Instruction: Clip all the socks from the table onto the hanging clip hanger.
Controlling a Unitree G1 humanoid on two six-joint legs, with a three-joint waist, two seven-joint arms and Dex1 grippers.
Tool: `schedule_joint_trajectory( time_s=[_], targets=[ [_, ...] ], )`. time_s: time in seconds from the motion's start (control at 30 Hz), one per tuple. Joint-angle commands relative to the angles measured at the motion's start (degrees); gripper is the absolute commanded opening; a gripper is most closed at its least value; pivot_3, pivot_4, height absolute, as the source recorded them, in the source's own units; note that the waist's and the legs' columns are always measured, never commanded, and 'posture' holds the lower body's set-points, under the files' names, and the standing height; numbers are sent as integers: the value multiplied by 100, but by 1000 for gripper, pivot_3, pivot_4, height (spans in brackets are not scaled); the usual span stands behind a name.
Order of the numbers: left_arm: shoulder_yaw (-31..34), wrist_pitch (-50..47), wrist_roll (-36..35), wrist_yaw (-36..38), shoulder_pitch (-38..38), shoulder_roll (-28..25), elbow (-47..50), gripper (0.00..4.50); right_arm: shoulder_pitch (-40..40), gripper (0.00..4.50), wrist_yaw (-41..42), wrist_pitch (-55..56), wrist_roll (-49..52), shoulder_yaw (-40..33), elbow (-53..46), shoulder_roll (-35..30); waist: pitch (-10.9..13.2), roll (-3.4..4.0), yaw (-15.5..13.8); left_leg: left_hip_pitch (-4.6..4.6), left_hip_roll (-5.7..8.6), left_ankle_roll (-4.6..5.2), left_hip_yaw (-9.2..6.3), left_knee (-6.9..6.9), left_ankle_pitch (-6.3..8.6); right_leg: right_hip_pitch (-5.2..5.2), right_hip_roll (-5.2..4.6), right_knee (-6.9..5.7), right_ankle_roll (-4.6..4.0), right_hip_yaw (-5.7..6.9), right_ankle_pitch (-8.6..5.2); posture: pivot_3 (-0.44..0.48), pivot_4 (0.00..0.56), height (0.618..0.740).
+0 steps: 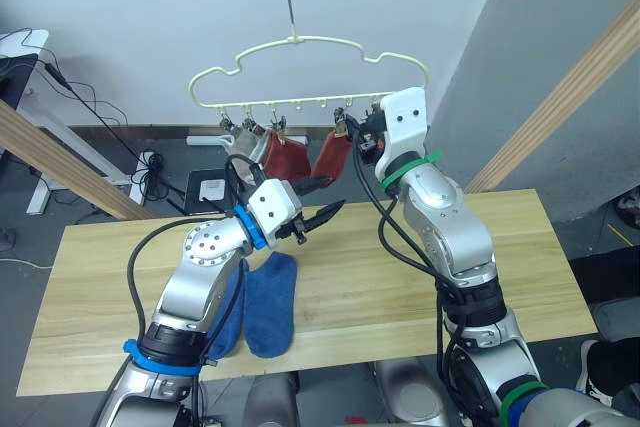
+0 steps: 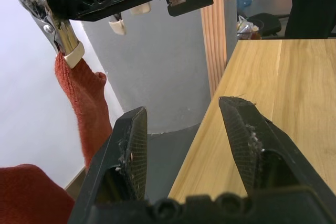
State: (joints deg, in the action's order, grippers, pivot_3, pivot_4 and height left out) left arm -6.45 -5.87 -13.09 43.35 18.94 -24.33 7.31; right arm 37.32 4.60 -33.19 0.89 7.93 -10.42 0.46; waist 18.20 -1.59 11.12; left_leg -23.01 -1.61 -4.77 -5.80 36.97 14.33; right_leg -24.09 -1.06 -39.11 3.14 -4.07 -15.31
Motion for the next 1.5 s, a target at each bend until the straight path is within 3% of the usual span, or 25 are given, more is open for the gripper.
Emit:
schedule_joint_trajectory(
  time_s=[0.03, 0.5, 1.13, 1.5],
  targets=[
    [-20, 76, 3, 30, -39, -3, 234, 2415, -44, 2425, -173, -108, -83, -105, -473, 23, 0, 0, 1, 0, 0, 0, 0, 0, 0, 0, 0, 0, 0, 0, 0, -248, 269, 740],
    [-37, 140, 26, 54, -23, 16, 153, 2415, -363, 2425, -208, -770, 64, -25, -1233, 84, -1, 1, 0, 0, 0, 0, 0, 0, 0, 0, 0, 0, 0, 0, 0, -256, 263, 740],
    [-73, 204, 63, 119, 7, 52, 78, 2415, -70, 2425, -761, -676, 37, -268, -951, 798, -7, 1, 9, 0, 0, 0, 0, 0, 0, 0, 0, 0, 0, 0, 0, -268, 253, 740],
    [-87, 199, 79, 104, 4, 79, 71, 2415, -172, 2425, -983, -854, 48, -249, -1130, 829, -8, 1, 13, 0, 0, 0, 0, 0, 0, -1, 0, -2, 0, 0, 0, -272, 258, 740]
  ],
)
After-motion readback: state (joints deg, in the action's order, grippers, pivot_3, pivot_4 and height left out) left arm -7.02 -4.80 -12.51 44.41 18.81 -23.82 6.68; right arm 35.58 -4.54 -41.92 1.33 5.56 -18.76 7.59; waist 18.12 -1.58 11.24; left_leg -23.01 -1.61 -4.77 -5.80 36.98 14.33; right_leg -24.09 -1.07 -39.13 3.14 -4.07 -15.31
